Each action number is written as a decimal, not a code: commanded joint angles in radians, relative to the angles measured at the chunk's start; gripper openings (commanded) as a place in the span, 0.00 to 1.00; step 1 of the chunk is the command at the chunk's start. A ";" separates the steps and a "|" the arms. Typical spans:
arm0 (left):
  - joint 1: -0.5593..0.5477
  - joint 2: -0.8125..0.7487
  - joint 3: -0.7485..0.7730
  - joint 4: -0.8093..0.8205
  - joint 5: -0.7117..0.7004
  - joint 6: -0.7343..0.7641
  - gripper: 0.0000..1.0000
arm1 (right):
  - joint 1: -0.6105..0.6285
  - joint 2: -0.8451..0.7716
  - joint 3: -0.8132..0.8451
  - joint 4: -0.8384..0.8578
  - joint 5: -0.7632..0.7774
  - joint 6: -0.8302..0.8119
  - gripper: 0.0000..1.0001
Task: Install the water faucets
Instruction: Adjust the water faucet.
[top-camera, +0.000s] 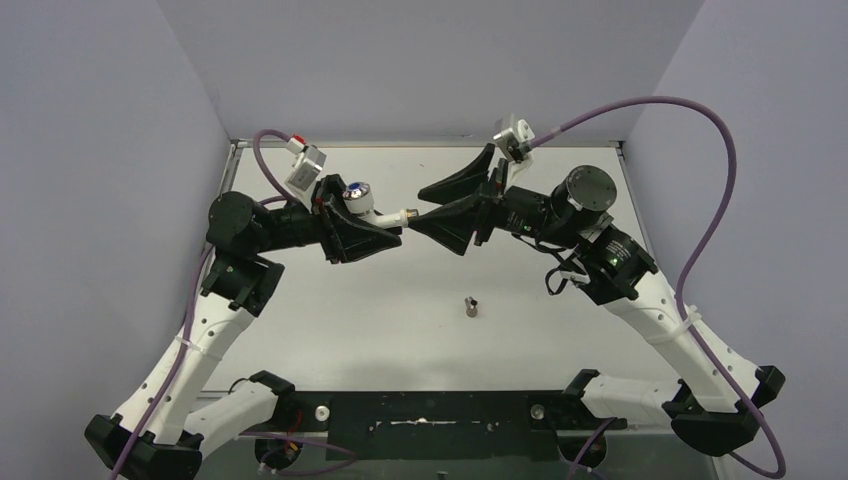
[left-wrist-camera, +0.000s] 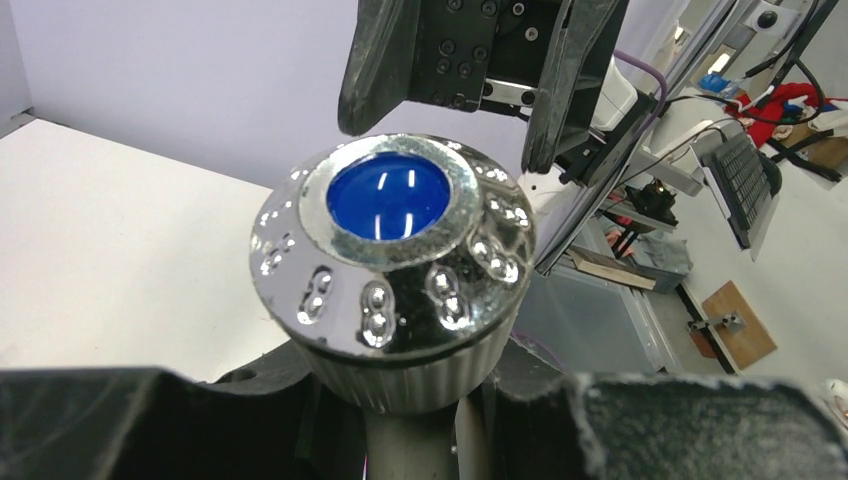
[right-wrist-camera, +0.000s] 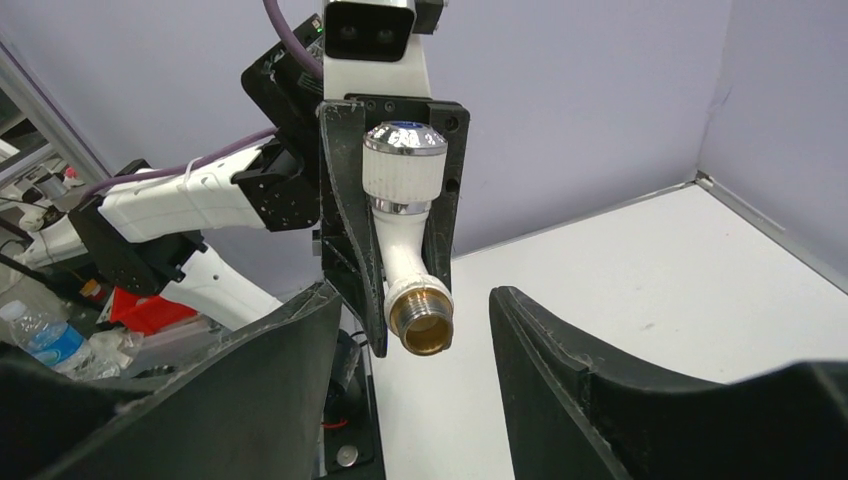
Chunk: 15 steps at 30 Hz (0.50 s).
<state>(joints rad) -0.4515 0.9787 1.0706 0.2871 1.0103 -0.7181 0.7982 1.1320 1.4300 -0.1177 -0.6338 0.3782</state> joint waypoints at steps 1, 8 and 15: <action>-0.004 -0.006 0.046 0.027 0.005 0.019 0.00 | -0.004 -0.015 0.003 0.070 0.053 0.010 0.57; -0.004 -0.007 0.054 0.026 0.022 0.020 0.00 | -0.006 0.017 0.027 -0.041 0.162 -0.011 0.56; -0.004 -0.011 0.053 0.018 0.023 0.030 0.00 | -0.007 0.026 0.031 -0.085 0.183 -0.021 0.55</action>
<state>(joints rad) -0.4480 0.9855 1.0725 0.2550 1.0176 -0.7105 0.7982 1.1496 1.4361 -0.1802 -0.5037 0.3775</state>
